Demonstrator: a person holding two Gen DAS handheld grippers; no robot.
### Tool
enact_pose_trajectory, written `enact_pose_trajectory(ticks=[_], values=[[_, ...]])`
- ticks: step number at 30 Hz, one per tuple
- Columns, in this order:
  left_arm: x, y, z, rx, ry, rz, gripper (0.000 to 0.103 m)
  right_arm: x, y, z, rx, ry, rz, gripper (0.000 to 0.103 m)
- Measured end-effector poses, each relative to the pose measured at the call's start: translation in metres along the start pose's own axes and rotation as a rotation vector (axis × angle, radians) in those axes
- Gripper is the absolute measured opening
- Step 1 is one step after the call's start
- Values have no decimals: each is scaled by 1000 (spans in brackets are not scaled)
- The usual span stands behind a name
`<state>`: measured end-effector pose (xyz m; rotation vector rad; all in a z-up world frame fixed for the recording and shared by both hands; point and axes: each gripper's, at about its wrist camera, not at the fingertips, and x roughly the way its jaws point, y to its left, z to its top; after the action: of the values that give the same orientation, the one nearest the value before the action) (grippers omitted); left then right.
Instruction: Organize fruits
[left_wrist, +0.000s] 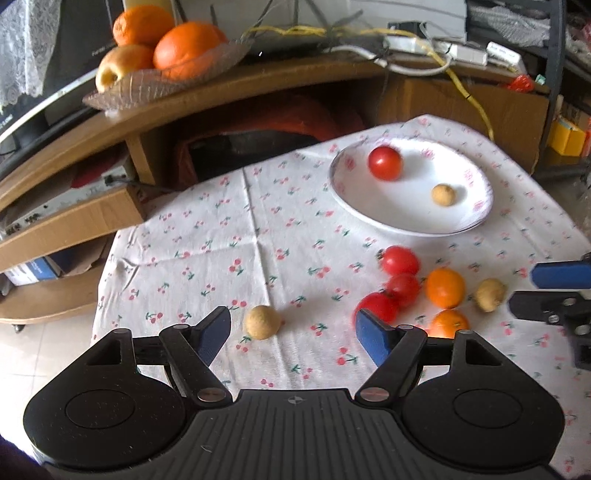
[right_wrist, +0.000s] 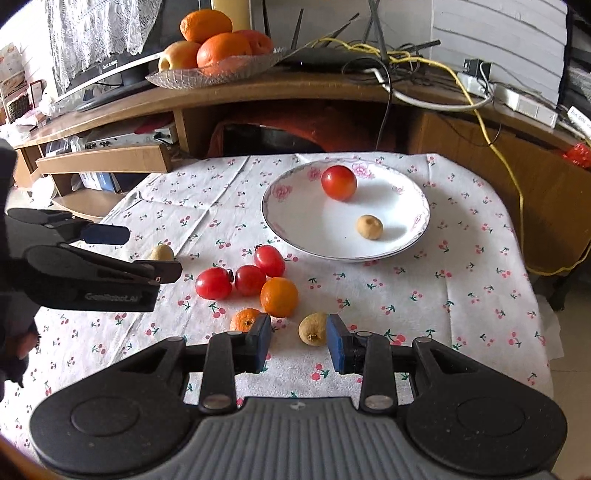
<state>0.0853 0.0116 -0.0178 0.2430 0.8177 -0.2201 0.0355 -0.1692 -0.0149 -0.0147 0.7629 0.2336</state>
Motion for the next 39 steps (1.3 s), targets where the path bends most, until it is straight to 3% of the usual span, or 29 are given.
enact_pose_trajectory(ticks=[7,10,12,15,24,30,39], values=[[25,12,0,-44,26,30,78,10,-9,-1,43,40,8,33],[34,14,-2,-54,39,41,72,9,-9,-1,30,36,1,33],[38,16,-3,-64,42,47,61,9,-9,-2,27,32,-1,33],[41,17,-3,-84,47,25,52,9,-9,-1,21,22,-5,33],[39,10,-1,-61,48,31,40,12,-23,-3,36,21,-41,33],[30,6,-4,-32,39,-4,36,18,-33,-11,37,47,-39,33],[5,-2,-13,-2,32,-98,35,23,-12,-10,-86,39,38,34]])
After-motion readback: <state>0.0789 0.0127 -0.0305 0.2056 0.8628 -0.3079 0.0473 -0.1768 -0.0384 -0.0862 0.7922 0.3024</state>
